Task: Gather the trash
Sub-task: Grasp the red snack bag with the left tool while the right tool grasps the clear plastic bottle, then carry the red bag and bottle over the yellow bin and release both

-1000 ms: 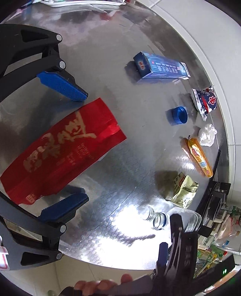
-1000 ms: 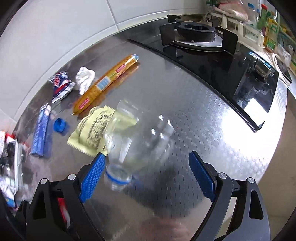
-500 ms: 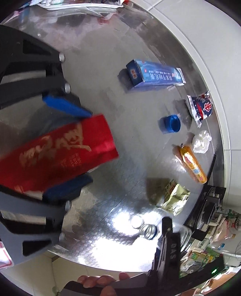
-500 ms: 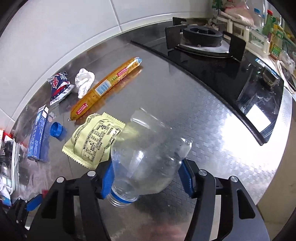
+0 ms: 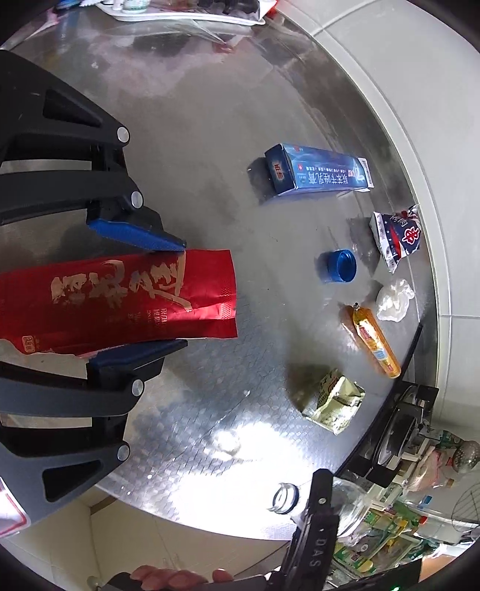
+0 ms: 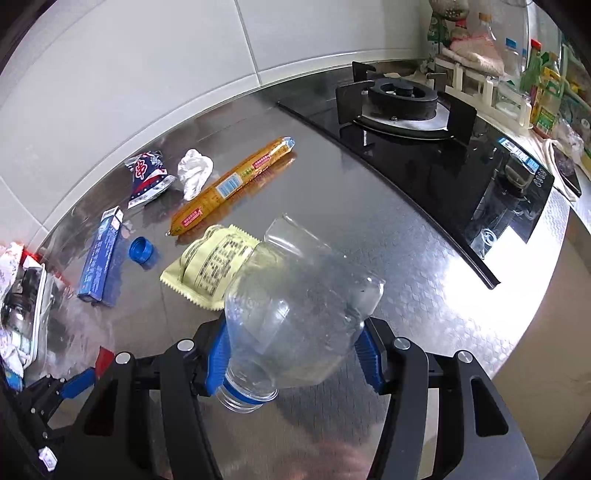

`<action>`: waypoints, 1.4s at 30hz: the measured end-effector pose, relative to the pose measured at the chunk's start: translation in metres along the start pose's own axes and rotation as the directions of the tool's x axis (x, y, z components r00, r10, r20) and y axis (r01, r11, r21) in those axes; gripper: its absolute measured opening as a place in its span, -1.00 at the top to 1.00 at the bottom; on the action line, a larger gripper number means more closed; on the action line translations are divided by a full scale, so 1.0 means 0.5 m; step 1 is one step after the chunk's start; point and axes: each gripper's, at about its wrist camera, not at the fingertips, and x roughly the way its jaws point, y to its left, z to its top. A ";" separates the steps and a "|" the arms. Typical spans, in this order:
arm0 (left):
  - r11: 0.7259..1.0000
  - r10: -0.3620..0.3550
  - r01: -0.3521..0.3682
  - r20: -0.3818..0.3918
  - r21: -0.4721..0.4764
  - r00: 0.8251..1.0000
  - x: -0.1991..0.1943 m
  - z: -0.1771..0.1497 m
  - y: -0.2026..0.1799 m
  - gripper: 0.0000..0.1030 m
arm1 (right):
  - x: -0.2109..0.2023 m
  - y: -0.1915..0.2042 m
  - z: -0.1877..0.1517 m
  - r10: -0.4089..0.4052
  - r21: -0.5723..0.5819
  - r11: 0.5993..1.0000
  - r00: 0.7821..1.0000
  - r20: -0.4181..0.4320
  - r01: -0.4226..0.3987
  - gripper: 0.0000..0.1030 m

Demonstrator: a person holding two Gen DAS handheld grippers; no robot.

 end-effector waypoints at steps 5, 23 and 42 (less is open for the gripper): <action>1.000 0.005 -0.005 0.017 0.002 1.000 -0.024 -0.009 -0.011 0.11 | -0.037 -0.009 -0.032 0.008 -0.022 1.000 1.000 0.004 -0.008 -0.16; 0.998 0.016 -0.021 0.090 0.051 0.996 -0.160 -0.120 -0.129 0.11 | -0.219 -0.064 -0.239 0.052 -0.129 0.990 0.999 -0.012 -0.053 -0.16; 0.985 -0.022 0.039 -0.097 0.169 0.995 -0.122 -0.341 -0.253 0.11 | -0.230 -0.150 -0.470 0.058 -0.176 0.980 0.979 -0.196 -0.094 -0.16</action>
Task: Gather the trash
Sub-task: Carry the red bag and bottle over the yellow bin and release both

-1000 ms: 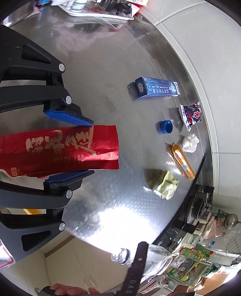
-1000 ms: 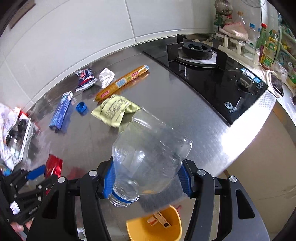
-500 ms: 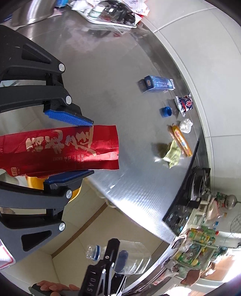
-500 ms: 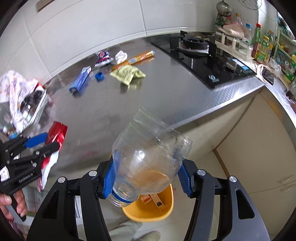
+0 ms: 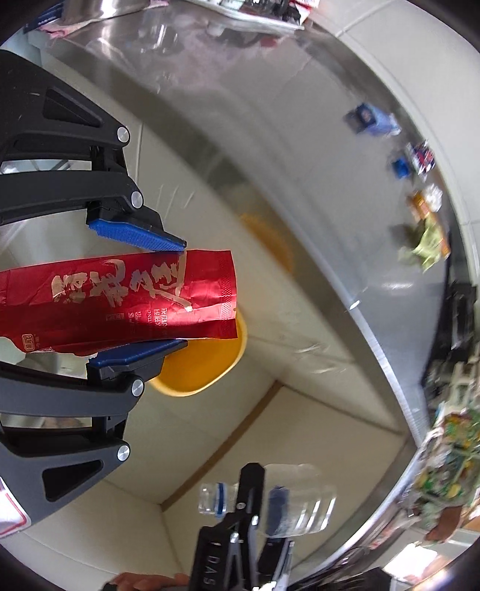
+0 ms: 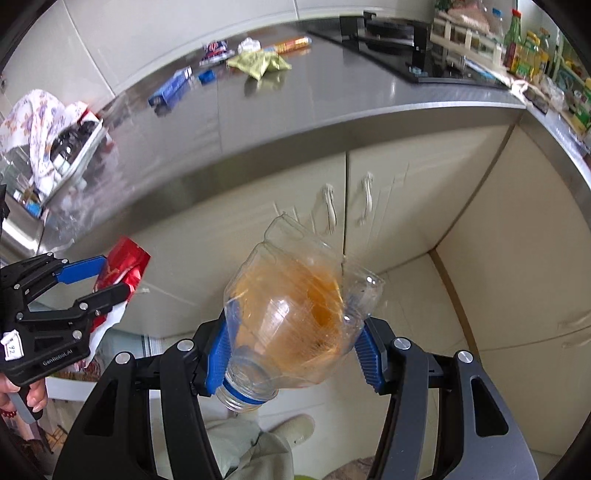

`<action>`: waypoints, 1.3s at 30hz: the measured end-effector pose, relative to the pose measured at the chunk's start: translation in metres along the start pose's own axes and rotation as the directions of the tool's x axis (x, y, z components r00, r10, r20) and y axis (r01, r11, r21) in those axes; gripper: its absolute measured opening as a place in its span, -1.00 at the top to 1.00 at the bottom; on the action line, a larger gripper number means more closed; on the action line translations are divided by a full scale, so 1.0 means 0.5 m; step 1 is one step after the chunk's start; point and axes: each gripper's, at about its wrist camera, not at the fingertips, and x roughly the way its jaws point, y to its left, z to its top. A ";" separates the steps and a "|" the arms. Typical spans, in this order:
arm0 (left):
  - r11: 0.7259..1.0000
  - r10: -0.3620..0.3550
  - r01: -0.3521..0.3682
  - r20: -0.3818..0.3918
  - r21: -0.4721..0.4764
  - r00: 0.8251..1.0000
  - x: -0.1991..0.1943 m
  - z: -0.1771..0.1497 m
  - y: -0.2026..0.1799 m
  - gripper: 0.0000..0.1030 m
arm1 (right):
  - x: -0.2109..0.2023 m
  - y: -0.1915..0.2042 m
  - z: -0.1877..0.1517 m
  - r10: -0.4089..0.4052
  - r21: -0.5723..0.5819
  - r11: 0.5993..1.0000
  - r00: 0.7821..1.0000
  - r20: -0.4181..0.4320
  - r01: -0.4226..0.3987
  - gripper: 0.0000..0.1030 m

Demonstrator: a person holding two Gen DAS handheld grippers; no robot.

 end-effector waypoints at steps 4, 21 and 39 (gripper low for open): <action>0.998 -0.030 0.033 -0.049 0.045 0.998 0.040 -0.017 -0.017 0.11 | 0.033 -0.007 -0.024 0.010 -0.006 1.000 0.999 -0.052 -0.010 -0.16; 0.980 -0.083 0.121 -0.227 0.157 0.970 0.330 -0.082 -0.045 0.11 | 0.296 -0.031 -0.116 0.080 -0.083 0.991 0.957 -0.277 -0.107 -0.16; 0.974 -0.109 0.160 -0.290 0.161 0.951 0.521 -0.074 -0.046 0.10 | 0.496 -0.038 -0.114 0.084 -0.074 0.990 0.934 -0.348 -0.117 -0.19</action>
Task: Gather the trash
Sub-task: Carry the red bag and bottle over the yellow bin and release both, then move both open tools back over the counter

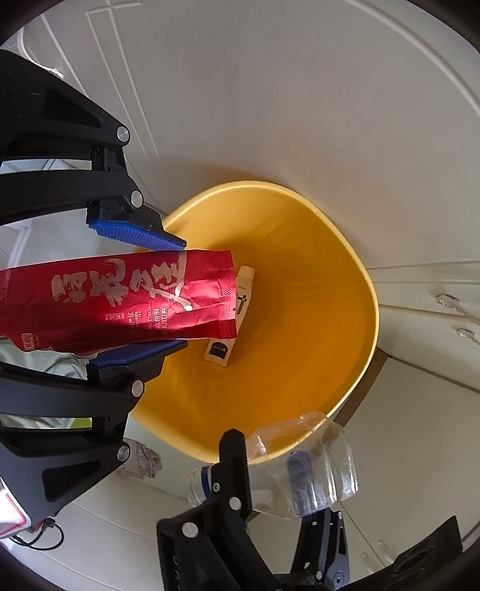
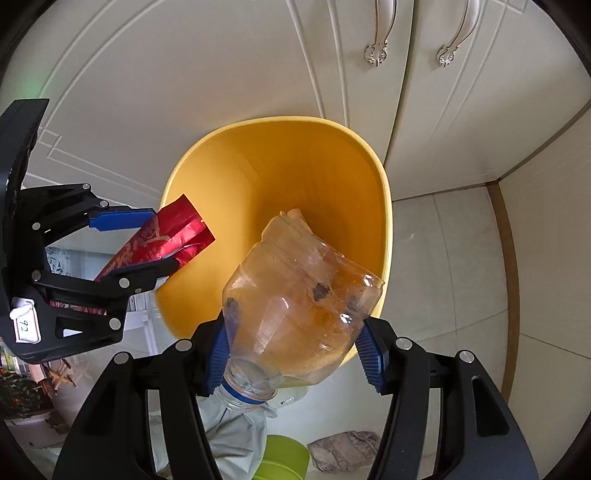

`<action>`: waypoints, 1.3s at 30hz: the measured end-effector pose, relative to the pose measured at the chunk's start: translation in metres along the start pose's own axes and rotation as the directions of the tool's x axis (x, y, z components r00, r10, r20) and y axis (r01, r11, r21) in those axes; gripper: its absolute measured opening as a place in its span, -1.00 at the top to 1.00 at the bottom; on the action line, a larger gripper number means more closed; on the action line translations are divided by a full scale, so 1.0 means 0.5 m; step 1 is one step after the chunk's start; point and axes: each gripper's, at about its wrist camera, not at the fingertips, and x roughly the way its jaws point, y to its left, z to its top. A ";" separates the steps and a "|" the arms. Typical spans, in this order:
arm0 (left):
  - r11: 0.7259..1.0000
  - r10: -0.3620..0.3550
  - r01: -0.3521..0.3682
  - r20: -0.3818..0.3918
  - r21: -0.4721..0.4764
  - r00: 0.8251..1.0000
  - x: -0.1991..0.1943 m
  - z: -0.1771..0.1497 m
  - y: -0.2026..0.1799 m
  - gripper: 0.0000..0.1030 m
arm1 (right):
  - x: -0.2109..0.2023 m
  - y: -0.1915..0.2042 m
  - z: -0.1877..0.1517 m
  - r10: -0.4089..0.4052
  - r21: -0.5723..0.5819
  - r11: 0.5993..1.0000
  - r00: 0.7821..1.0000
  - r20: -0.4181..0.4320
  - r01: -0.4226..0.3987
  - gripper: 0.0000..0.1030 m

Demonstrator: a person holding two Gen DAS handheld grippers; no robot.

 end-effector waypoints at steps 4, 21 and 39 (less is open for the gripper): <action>1.000 -0.001 0.001 -0.001 -0.004 1.000 0.000 0.001 0.005 0.10 | 0.009 -0.006 0.004 0.007 -0.006 1.000 1.000 0.002 -0.007 -0.22; 1.000 0.002 -0.001 0.022 -0.025 1.000 -0.042 -0.032 -0.001 -0.50 | -0.029 -0.021 0.005 0.023 -0.019 1.000 0.999 0.031 -0.022 -0.52; 0.998 0.030 -0.027 0.044 -0.062 0.999 -0.169 -0.073 -0.023 -0.48 | -0.183 0.017 -0.038 0.014 0.007 1.000 0.993 0.118 -0.015 -0.52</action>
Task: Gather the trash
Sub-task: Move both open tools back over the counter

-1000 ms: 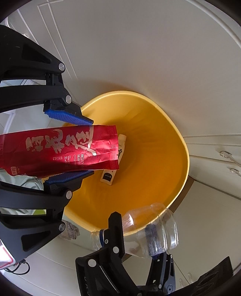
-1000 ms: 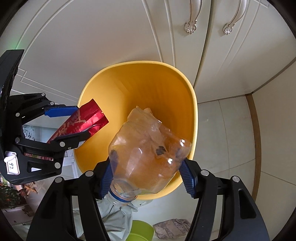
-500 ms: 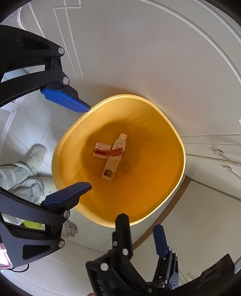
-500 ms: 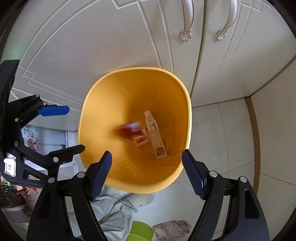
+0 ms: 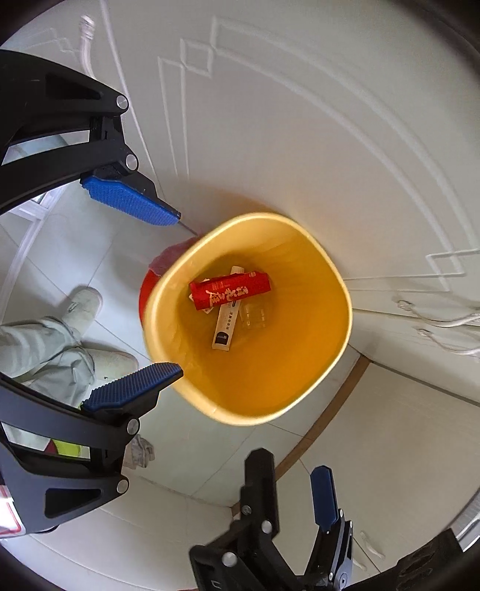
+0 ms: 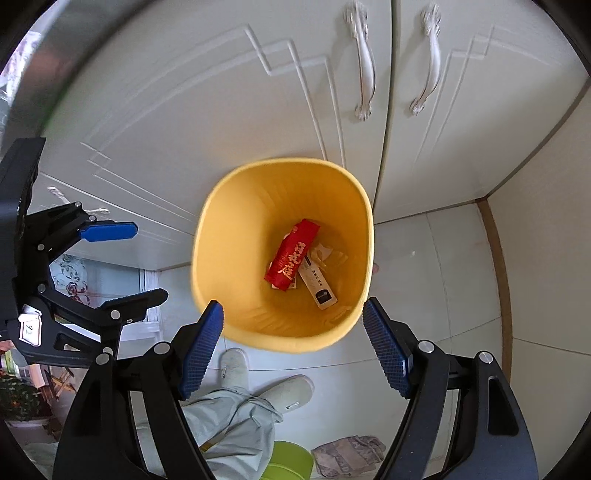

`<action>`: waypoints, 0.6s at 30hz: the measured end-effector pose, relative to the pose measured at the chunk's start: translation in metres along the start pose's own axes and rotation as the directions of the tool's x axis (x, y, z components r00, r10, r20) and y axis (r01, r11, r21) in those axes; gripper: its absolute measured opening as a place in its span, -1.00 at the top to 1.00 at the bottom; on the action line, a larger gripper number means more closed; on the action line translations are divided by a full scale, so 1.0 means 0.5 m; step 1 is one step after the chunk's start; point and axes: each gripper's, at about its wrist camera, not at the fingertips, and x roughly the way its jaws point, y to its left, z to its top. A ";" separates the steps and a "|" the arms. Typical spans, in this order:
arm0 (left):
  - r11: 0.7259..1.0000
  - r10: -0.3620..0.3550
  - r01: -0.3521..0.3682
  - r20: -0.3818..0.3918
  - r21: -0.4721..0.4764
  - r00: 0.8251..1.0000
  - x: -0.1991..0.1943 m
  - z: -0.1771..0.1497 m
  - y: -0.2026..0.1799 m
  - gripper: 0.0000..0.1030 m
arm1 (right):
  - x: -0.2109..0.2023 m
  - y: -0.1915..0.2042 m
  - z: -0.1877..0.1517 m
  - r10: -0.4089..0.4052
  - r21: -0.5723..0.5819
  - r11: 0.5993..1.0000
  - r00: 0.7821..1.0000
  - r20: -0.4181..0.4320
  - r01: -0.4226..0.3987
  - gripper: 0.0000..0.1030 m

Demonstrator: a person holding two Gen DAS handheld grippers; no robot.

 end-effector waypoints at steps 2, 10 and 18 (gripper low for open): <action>1.000 0.002 -0.002 0.013 -0.015 1.000 -0.043 -0.006 -0.003 -0.48 | -0.049 0.018 -0.010 0.006 0.010 1.000 0.999 0.036 -0.006 -0.52; 0.996 0.009 0.001 0.105 -0.088 0.994 -0.241 -0.059 -0.010 -0.49 | -0.255 0.098 -0.040 -0.008 0.033 0.999 0.983 0.181 0.002 -0.52; 0.983 0.085 -0.039 0.251 -0.181 0.964 -0.395 -0.058 0.052 -0.51 | -0.400 0.154 -0.008 0.009 0.025 1.000 0.932 0.362 -0.019 -0.55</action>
